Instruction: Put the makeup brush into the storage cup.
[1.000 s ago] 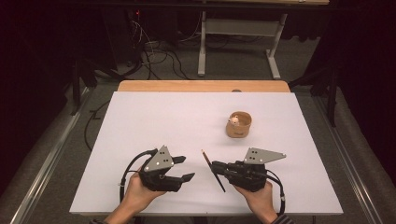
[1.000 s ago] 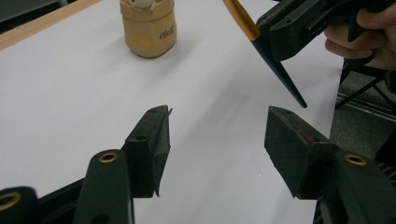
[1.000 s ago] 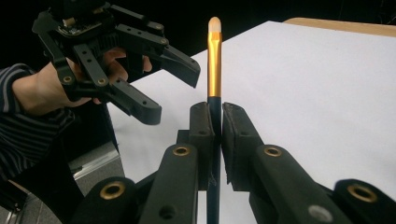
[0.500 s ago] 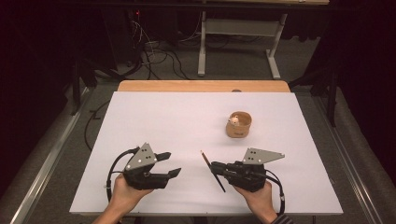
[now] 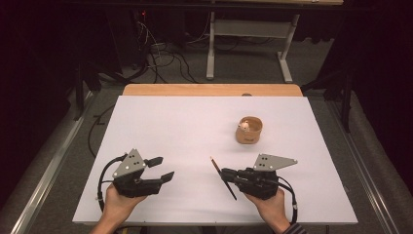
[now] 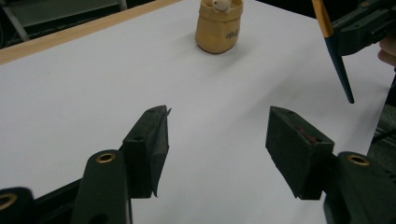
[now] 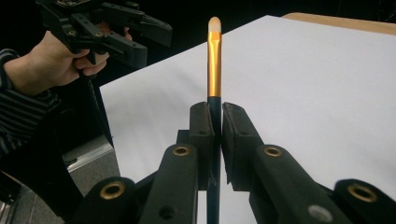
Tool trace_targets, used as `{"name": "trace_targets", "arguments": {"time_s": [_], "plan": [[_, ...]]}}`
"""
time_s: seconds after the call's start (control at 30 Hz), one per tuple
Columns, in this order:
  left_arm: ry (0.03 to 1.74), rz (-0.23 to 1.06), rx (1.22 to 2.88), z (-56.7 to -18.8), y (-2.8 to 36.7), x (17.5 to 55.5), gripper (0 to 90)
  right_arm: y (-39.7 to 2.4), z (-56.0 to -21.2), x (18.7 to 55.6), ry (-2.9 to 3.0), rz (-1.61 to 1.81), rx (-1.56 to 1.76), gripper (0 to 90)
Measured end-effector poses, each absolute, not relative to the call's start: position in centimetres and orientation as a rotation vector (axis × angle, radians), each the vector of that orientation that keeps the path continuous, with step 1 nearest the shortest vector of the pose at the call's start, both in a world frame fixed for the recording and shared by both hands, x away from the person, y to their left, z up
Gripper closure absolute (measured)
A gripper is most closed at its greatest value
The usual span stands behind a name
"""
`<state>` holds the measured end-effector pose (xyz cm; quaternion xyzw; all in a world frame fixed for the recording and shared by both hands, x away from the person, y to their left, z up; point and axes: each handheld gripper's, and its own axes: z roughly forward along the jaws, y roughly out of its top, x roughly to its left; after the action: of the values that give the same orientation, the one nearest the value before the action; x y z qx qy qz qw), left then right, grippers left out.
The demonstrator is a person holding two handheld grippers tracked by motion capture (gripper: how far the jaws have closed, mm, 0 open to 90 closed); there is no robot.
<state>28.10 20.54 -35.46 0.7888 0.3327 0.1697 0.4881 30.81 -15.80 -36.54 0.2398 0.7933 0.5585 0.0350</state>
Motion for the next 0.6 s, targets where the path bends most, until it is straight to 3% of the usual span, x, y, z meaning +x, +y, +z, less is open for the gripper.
{"name": "trace_targets", "arguments": {"time_s": [0.6], "plan": [[0.924,0.41,1.8,-38.2,23.8,29.3,40.1,-16.0,-36.6,31.1,2.449,1.69,0.735,85.4]]}}
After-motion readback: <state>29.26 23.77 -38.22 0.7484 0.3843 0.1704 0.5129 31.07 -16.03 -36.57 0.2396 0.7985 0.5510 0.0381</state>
